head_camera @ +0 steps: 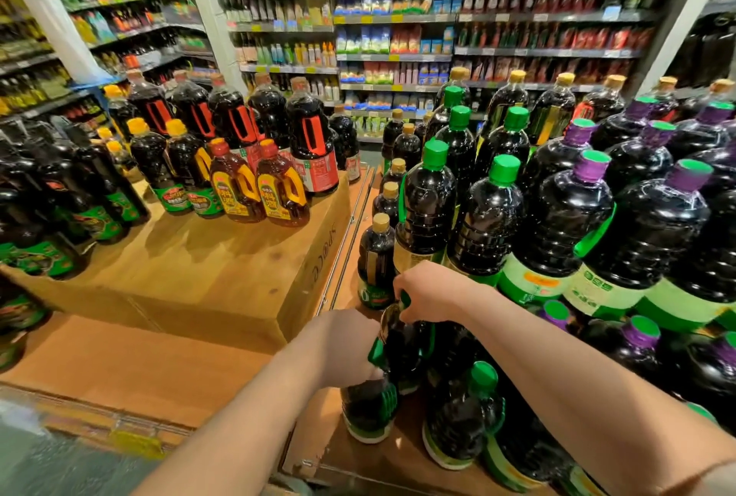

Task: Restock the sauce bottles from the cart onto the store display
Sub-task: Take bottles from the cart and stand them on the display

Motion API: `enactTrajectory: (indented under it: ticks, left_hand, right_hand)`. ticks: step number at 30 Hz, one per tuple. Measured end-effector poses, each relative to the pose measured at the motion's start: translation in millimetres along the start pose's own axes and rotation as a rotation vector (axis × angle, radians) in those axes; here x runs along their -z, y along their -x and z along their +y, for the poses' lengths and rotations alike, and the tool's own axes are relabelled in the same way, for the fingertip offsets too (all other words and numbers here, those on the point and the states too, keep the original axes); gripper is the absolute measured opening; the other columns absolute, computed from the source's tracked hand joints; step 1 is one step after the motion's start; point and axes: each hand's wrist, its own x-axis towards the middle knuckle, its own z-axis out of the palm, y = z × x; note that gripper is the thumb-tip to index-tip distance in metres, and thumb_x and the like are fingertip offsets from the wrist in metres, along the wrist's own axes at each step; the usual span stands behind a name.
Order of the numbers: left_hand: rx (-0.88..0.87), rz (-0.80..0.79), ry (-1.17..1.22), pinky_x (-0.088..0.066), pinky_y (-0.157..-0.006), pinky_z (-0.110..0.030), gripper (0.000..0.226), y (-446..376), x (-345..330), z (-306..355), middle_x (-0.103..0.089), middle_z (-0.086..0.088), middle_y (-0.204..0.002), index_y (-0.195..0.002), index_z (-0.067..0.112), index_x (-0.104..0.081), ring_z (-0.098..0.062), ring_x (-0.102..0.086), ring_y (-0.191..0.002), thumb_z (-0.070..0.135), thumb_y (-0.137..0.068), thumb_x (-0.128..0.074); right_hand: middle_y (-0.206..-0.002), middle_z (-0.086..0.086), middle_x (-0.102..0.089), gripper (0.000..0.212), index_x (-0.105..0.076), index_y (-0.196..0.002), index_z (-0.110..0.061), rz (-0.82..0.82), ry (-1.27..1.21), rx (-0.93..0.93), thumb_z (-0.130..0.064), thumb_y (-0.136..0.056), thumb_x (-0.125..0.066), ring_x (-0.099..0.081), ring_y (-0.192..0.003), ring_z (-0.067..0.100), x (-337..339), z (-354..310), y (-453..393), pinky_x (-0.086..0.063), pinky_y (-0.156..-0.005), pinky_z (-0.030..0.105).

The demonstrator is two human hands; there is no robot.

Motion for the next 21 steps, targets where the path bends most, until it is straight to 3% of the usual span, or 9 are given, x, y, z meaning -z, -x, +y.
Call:
enactTrajectory:
  ticks: [3, 7, 11, 15, 18, 21]
  left_hand:
    - [-0.007, 0.047, 0.063, -0.046, -0.057, -0.031, 0.043, -1, -6, 14, -0.054, -0.001, -0.078, -0.099, 0.010, -0.054, -0.015, -0.052, -0.067, 0.052, -0.093, -0.052]
    - [0.002, 0.135, 0.169, -0.040, -0.052, -0.032, 0.039, -3, -12, 34, -0.052, -0.003, -0.071, -0.082, 0.011, -0.052, -0.015, -0.044, -0.057, 0.049, -0.093, -0.052]
    - [0.063, 0.130, 0.179, -0.038, -0.052, -0.034, 0.038, -4, -9, 46, -0.056, -0.007, -0.076, -0.087, 0.008, -0.056, -0.020, -0.047, -0.061, 0.046, -0.092, -0.054]
    - [0.183, 0.109, 0.247, -0.046, -0.060, -0.035, 0.035, 5, -12, 46, -0.048, 0.000, -0.079, -0.095, 0.012, -0.052, -0.023, -0.054, -0.076, 0.047, -0.092, -0.056]
    - [0.252, 0.146, 0.329, -0.044, -0.061, -0.037, 0.037, 17, -17, 51, -0.038, 0.000, -0.068, -0.072, 0.013, -0.043, -0.032, -0.053, -0.076, 0.040, -0.093, -0.057]
    - [0.347, 0.143, 0.386, -0.039, -0.057, -0.033, 0.052, 25, -19, 58, -0.041, -0.006, -0.060, -0.058, 0.015, -0.034, -0.034, -0.055, -0.070, 0.044, -0.093, -0.058]
  right_hand:
    - [-0.097, 0.003, -0.062, 0.035, -0.061, -0.114, -0.014, 0.001, -0.031, -0.002, -0.033, -0.086, -0.068, -0.057, -0.085, 0.020, -1, 2, 3, -0.048, -0.066, 0.028]
    - [-0.100, 0.005, -0.062, 0.038, -0.060, -0.117, -0.013, 0.001, -0.014, 0.004, -0.034, -0.087, -0.066, -0.057, -0.088, 0.021, -2, 1, 6, -0.050, -0.070, 0.030]
    - [-0.105, 0.006, -0.064, 0.039, -0.058, -0.116, -0.013, -0.003, 0.040, -0.004, -0.035, -0.085, -0.067, -0.060, -0.092, 0.023, -5, -2, 7, -0.055, -0.079, 0.035]
    - [-0.096, 0.005, -0.061, 0.025, -0.058, -0.108, -0.011, 0.044, 0.119, 0.028, -0.024, -0.087, -0.063, -0.055, -0.083, 0.021, 2, -10, 8, -0.048, -0.067, 0.029]
    - [-0.089, 0.005, -0.064, 0.015, -0.062, -0.097, -0.008, 0.141, 0.148, 0.120, -0.016, -0.085, -0.056, -0.061, -0.083, 0.023, 5, -15, 1, -0.051, -0.067, 0.029]
    - [-0.093, 0.006, -0.060, 0.015, -0.060, -0.097, -0.012, 0.164, 0.157, 0.152, -0.021, -0.086, -0.056, -0.060, -0.089, 0.026, 13, -34, -1, -0.046, -0.069, 0.031]
